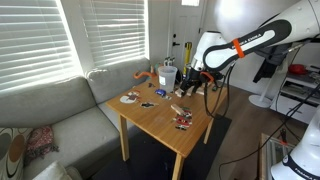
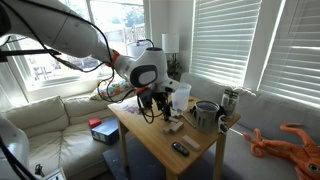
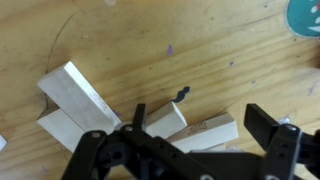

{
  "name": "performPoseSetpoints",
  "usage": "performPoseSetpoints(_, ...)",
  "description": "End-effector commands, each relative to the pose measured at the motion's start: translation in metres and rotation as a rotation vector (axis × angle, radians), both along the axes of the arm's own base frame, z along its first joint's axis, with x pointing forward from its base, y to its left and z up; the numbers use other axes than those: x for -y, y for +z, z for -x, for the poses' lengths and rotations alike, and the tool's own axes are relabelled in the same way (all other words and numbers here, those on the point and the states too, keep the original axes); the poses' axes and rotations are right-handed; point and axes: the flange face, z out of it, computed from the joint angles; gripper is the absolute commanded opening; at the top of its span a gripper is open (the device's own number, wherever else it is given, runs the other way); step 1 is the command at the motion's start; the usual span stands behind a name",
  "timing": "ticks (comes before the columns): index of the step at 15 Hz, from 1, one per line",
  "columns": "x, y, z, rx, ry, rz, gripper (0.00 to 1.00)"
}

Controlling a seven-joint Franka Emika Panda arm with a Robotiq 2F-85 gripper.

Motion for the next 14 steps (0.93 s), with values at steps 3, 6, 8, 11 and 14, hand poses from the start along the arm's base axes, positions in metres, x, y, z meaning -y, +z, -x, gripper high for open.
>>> performPoseSetpoints(3, 0.012, 0.009, 0.014, -0.018, -0.114, -0.002, 1.0)
performPoseSetpoints(6, 0.02, 0.011, 0.021, -0.047, -0.141, 0.004, 1.0)
performPoseSetpoints(8, 0.024, 0.016, 0.029, -0.061, -0.13, 0.015, 1.0)
performPoseSetpoints(11, 0.027, 0.025, 0.047, -0.091, -0.096, 0.057, 1.0)
performPoseSetpoints(14, 0.029, 0.029, 0.069, -0.122, -0.047, 0.101, 1.0)
